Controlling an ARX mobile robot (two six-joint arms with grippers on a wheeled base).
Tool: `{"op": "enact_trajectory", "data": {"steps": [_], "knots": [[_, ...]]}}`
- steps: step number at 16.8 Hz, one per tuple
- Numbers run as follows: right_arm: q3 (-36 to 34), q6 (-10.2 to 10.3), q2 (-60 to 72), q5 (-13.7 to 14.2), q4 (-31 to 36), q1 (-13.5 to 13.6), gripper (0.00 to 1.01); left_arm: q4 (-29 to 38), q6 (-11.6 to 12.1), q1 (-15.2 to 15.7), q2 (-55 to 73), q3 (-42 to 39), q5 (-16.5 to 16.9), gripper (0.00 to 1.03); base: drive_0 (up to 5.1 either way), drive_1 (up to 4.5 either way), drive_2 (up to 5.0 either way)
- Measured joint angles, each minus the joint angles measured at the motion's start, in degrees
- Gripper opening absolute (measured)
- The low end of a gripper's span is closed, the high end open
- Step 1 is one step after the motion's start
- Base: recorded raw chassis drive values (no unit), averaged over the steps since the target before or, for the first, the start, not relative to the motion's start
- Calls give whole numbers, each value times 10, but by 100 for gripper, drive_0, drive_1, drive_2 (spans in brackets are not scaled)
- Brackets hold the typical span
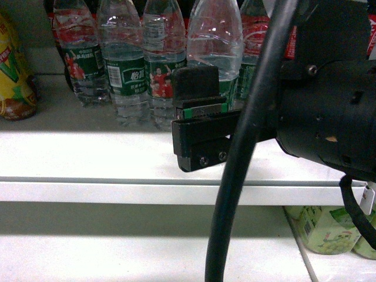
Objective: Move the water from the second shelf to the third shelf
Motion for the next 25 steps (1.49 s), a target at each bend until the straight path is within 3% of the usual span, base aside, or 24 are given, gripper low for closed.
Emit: {"op": "enact_trajectory", "data": {"steps": [3,7,13,20,22,25], "knots": [[41,22,38,15,-17,3,98,0,0,0,0,0,0,98,0,0,0],[90,32,76,40,-35,11,98,0,0,0,0,0,0,98,0,0,0],[151,34,124,91,-66,14,98,0,0,0,0,0,0,98,0,0,0],[191,38,161,132,-84,18,98,0,0,0,0,0,0,98,0,0,0],[191,38,162,134,-83,21,87,0,0,0,0,0,0,98,0,0,0],[189,38,162,143,-79,22,56,0,0,0,0,0,0,98,0,0,0]]}}
